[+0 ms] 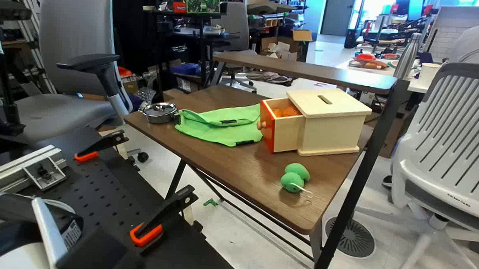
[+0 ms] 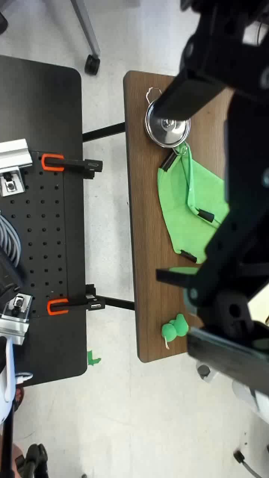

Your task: Move the green toy to the left

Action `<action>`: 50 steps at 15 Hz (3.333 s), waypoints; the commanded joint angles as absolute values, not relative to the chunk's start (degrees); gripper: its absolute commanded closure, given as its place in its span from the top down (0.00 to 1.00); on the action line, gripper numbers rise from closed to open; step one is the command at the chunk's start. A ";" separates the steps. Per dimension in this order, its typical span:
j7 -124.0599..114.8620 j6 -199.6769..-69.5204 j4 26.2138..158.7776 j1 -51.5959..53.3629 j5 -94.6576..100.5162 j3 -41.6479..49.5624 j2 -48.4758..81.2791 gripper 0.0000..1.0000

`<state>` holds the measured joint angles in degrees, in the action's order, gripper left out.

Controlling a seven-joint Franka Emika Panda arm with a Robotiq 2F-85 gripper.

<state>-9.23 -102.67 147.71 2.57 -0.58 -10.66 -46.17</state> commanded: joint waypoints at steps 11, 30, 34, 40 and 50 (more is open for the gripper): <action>-8.54 -109.36 148.60 2.00 1.09 -8.80 -44.36 1.00; 1.65 -139.80 139.59 -7.62 -0.33 10.10 -3.53 1.00; 0.71 -146.49 138.39 -7.77 -0.29 9.69 5.80 1.00; 0.48 -156.29 136.88 -9.16 -0.69 9.95 18.22 1.00; -1.42 -157.37 126.60 -10.25 0.70 11.53 28.98 1.00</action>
